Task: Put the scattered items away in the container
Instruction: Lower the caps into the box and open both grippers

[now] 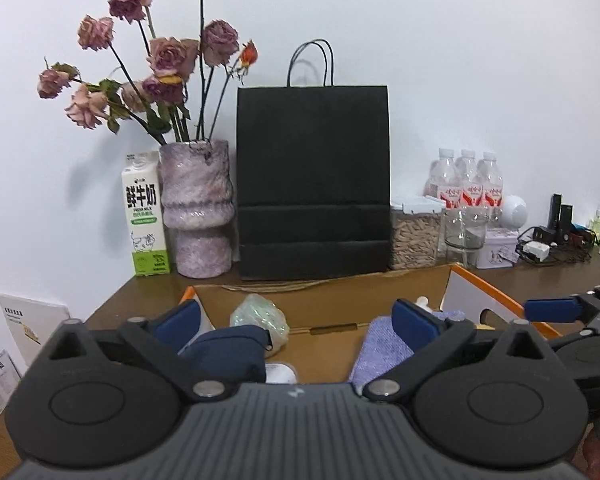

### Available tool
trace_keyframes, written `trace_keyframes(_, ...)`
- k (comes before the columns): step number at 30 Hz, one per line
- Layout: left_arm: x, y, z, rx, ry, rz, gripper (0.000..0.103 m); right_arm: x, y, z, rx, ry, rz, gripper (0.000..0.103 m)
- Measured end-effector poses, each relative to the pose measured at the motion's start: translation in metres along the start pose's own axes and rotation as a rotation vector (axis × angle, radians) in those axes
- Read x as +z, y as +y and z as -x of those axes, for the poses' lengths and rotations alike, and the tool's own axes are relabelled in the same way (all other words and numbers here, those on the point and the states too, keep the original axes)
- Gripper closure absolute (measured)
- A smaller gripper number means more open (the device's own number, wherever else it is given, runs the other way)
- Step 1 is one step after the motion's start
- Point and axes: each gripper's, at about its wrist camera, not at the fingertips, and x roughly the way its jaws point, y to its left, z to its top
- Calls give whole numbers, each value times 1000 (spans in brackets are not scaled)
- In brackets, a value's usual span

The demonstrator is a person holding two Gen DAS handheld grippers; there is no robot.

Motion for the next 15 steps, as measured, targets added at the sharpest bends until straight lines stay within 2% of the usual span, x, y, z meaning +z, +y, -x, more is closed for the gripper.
trace_keyframes(15,0,7,4,12,15,21,0,-1,0,4,-17,1,6,0)
